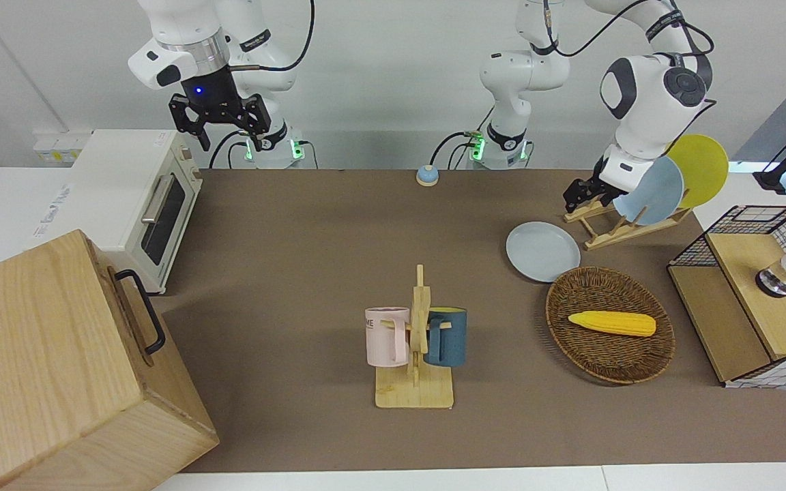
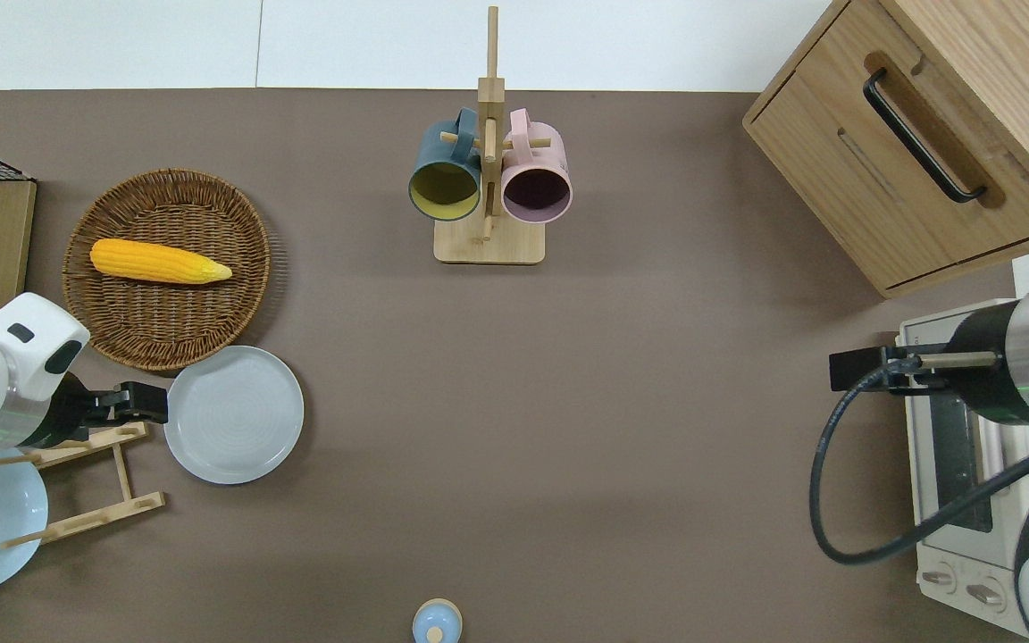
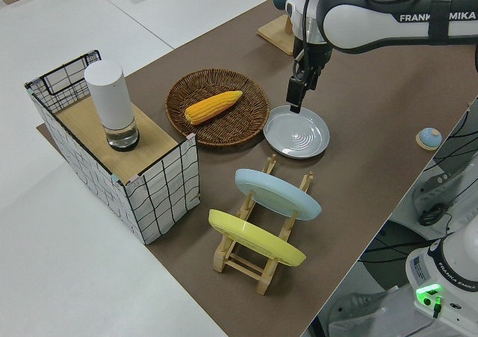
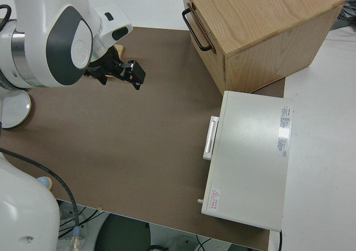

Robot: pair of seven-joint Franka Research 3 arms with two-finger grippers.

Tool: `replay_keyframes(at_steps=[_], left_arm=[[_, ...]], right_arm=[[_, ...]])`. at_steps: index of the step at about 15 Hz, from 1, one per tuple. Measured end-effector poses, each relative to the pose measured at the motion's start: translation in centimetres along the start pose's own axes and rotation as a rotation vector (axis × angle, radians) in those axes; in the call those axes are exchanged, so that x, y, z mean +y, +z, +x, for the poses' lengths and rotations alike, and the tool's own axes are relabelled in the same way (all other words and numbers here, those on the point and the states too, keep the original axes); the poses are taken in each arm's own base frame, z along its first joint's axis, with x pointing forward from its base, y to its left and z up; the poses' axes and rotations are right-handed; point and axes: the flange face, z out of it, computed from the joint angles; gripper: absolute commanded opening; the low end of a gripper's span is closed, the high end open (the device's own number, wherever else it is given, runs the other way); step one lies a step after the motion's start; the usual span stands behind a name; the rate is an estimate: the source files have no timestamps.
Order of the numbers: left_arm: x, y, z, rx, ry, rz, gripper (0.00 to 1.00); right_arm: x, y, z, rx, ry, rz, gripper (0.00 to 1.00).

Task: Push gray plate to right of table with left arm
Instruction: 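Move the left gripper down beside the gray plate's edge nearest the basket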

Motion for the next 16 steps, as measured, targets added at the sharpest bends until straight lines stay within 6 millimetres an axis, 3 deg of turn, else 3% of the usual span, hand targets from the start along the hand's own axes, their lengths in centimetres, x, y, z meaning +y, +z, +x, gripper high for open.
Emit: replay_keyframes(at_steps=[7, 16], left_arm=[[-2.7, 6.0, -0.8, 0.011, -0.012, -0.012, 0.96], [-4.2, 11.9, -2.4, -0.003, -0.064, -0.041, 0.87]], right_arm=[[0.0, 0.0, 0.0, 0.0, 0.0, 0.0, 0.996], [0.0, 0.0, 0.0, 0.0, 0.0, 0.0, 0.996]])
